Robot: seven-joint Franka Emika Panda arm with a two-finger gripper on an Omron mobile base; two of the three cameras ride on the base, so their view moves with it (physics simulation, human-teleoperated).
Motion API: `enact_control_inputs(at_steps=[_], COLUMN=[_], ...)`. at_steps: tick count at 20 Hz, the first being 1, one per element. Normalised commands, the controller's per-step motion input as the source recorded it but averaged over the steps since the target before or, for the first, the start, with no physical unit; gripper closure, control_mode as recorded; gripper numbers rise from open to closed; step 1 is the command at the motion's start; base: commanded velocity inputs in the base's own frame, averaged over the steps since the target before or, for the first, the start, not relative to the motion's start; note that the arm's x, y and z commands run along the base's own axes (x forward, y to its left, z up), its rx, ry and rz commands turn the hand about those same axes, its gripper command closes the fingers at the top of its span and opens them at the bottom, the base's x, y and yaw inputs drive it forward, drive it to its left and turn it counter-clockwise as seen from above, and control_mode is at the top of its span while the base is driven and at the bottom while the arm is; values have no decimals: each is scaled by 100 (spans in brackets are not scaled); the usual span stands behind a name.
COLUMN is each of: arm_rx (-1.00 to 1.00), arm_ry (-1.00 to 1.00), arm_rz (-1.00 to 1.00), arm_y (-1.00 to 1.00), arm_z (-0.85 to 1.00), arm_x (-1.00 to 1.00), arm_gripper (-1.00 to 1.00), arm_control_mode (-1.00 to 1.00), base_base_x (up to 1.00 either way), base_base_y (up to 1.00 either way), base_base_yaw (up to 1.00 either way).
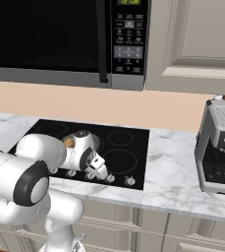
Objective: Place the pan on the center burner on the stove. Then place the tomato and the onion in the pan and turn on the center burner.
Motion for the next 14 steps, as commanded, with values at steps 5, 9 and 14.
enact_control_inputs(at_steps=[5,9,14], arm_rx=[-3,-3,-2], arm_ry=[1,0,0], arm_rz=[0,0,-1], arm_y=[0,0,0], arm_z=[-25,-26,-32], arm_x=[1,-12,-38], arm_gripper=[-100,-100,100], arm_control_mode=[-100,-100,-100], base_base_x=[0,0,0], base_base_y=[0,0,0], base_base_yaw=[0,0,0])
